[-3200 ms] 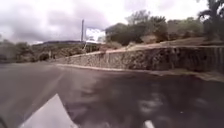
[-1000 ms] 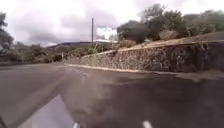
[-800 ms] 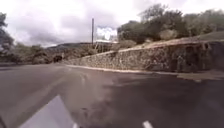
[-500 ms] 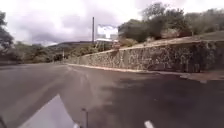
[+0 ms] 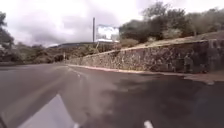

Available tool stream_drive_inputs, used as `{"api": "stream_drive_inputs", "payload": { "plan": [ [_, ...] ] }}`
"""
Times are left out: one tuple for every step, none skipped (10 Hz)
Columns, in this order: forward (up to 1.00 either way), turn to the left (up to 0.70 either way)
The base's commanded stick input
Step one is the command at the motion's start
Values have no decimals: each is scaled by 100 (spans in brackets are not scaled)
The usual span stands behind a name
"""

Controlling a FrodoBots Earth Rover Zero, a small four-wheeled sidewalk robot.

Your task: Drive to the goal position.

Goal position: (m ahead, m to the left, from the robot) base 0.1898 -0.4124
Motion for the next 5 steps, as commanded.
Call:
{"api": "stream_drive_inputs", "payload": {
  "plan": [
    [50, 0],
    [50, 0],
    [50, 0],
    [50, 0],
    [50, 0]
  ]
}}
